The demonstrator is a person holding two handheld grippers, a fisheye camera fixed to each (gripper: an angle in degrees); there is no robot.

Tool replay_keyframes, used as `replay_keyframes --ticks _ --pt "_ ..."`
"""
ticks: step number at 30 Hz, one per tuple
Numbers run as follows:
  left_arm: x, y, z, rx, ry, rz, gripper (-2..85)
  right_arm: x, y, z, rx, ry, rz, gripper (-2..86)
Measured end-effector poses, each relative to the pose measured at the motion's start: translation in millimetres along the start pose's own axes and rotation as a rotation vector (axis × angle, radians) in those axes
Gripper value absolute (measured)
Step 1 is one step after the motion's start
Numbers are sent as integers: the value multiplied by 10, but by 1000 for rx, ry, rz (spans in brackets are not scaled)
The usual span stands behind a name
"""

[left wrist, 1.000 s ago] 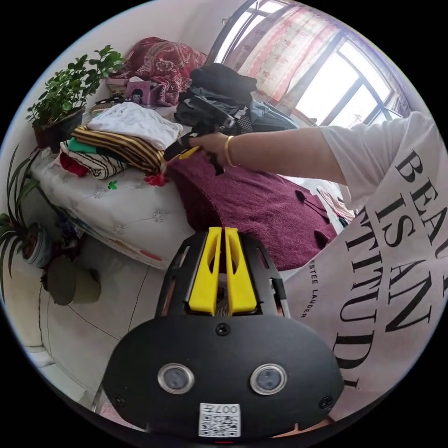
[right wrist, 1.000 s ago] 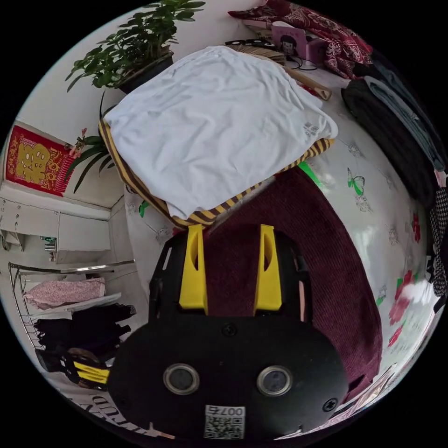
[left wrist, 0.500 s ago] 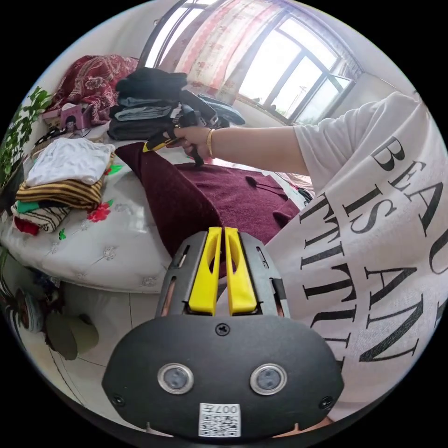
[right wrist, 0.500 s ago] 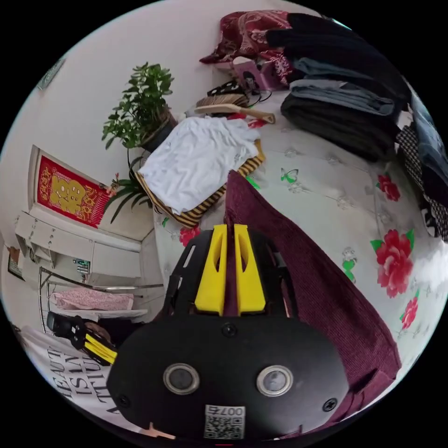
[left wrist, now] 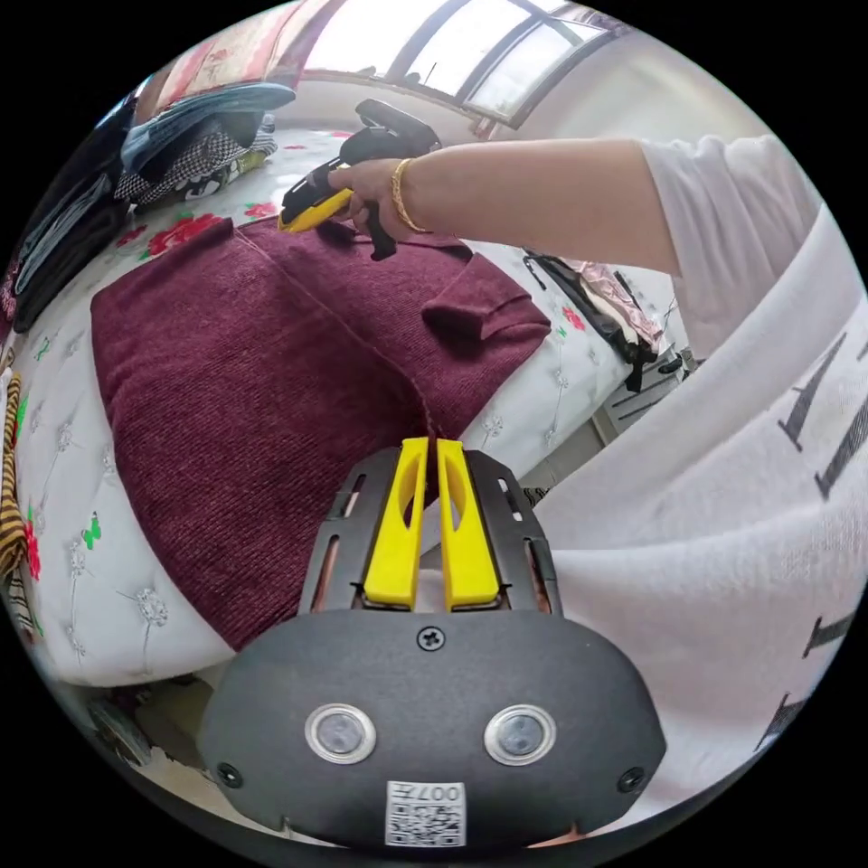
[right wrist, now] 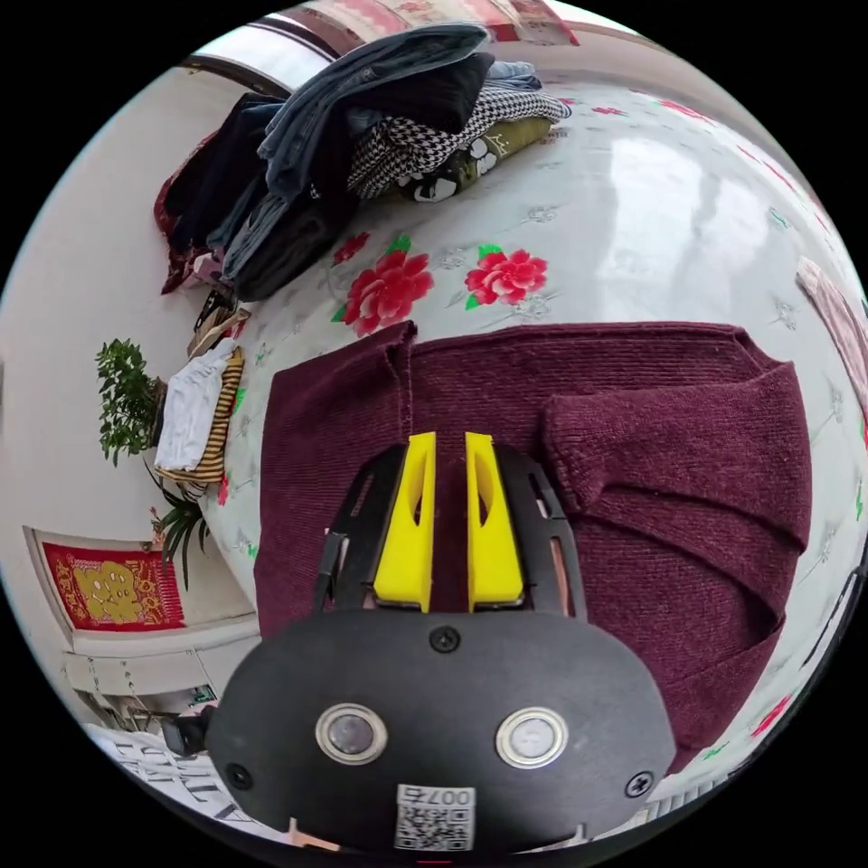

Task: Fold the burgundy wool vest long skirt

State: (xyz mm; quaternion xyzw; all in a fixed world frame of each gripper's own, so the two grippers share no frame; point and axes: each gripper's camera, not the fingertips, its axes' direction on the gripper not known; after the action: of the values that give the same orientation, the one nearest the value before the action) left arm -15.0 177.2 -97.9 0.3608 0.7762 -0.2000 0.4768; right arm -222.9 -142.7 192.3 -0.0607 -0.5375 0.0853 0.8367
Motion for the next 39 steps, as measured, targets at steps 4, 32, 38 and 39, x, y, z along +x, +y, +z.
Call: replay_keyframes --ticks 4,32,38,39 --pt "-25 173 -195 104 -31 -66 -1 -261 265 -210 -30 -28 -157 64" --pt "-1664 1057 -315 166 -89 -526 35 -3737 -328 859 -281 368 -602 69" --pt "-1117 337 -547 172 -37 -136 33 -2990 -719 -845 -126 -59 -480 54" --pt "-984 148 -521 157 -20 -49 33 -2736 -764 -1243 -86 -120 -448 52"
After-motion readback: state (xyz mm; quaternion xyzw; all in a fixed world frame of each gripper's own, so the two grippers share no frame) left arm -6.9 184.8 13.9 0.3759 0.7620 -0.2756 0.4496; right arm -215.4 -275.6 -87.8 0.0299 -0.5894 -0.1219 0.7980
